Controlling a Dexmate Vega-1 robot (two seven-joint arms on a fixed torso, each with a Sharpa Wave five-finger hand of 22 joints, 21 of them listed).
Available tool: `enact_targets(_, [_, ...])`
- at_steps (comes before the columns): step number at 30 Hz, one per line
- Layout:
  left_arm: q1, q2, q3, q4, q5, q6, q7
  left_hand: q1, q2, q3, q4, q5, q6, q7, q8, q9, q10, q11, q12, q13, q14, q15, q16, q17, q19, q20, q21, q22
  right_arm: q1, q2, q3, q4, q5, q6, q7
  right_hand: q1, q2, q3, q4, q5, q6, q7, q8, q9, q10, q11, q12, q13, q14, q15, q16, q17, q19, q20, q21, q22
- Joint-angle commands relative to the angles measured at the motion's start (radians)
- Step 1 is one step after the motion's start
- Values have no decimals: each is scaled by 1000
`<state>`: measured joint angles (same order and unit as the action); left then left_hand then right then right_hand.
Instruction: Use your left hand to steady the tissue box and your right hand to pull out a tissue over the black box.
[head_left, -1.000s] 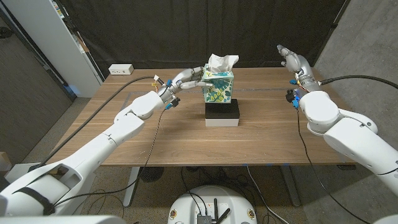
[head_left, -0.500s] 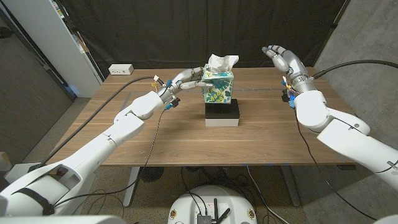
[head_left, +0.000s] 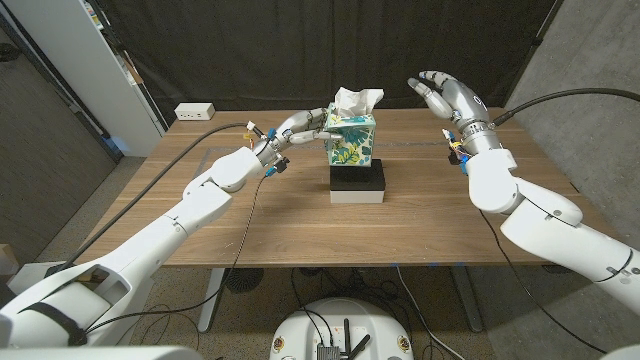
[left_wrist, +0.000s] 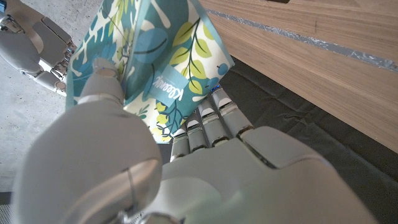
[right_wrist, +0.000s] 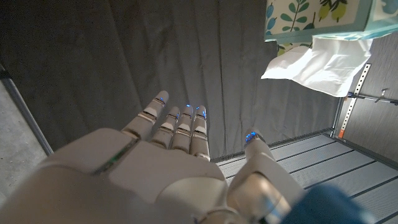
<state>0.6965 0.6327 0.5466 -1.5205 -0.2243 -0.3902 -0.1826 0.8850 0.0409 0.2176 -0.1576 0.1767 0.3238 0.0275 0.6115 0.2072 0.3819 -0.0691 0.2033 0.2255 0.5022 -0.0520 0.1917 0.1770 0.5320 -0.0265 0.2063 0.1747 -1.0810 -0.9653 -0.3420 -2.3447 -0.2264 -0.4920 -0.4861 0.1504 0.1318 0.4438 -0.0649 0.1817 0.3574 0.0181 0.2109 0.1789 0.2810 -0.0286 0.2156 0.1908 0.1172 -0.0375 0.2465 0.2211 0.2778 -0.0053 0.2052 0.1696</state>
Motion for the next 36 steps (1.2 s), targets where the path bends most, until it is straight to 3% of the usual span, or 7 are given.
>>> enact_targets(1, [-2,-1,-1,9,-2,-8,-2,-3,3,10,1,5,13,6,4,4,6,3,0,3,8,-100,-3,2,2,-6,-5,3,-9,42,-1,9,-84,16,36,4,16,3,-4,5,6,-7,1,4,6,0,0,3,9,-34,6,0,7,1,5,4])
enact_targets(36, [-22,-15,5,44,-9,-27,-18,-10,3,19,2,5,13,5,2,3,6,3,0,4,8,-99,-3,2,3,-4,-5,3,34,109,-29,15,-225,92,130,32,17,15,-31,11,-5,-35,-10,5,0,-2,-10,4,16,-36,0,-8,23,12,5,5])
